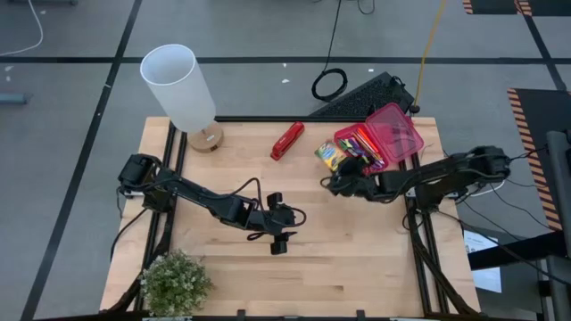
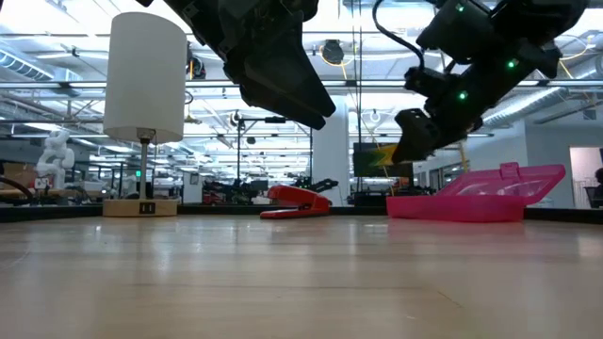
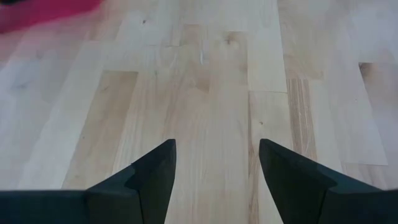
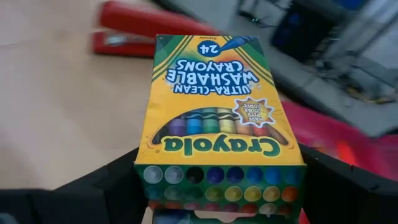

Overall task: Pack school essentials
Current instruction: Put the crayon box into the pink supply box

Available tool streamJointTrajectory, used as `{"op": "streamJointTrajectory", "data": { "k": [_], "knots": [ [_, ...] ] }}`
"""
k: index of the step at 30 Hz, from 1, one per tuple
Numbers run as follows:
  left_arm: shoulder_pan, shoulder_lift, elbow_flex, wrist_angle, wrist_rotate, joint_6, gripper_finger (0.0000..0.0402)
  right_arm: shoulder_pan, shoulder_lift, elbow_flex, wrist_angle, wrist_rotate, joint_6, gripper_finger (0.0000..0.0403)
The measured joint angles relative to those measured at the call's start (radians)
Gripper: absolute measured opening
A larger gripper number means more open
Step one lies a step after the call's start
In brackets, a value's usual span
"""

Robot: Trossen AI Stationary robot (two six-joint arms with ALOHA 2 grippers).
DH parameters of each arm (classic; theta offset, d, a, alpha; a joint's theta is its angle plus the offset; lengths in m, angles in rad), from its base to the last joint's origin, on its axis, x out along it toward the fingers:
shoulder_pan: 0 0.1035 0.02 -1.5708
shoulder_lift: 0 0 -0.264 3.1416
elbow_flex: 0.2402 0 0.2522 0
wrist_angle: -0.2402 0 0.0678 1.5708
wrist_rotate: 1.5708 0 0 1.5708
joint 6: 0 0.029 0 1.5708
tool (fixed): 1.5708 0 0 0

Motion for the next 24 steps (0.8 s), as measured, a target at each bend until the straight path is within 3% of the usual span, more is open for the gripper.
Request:
{"op": "streamJointTrajectory", "data": {
  "k": [12, 24],
  "knots": [
    [0.035, 0.000, 0.000, 0.003, -0.007, 0.005, 0.0234, -0.237, -0.205, -0.166, -0.007, 0.003, 0.044, 0.0327],
    [0.085, 0.000, 0.000, 0.010, -0.005, 0.018, 0.0234, -0.443, -0.214, -0.214, -0.004, -0.200, -0.017, 0.0327]
  ]
}}
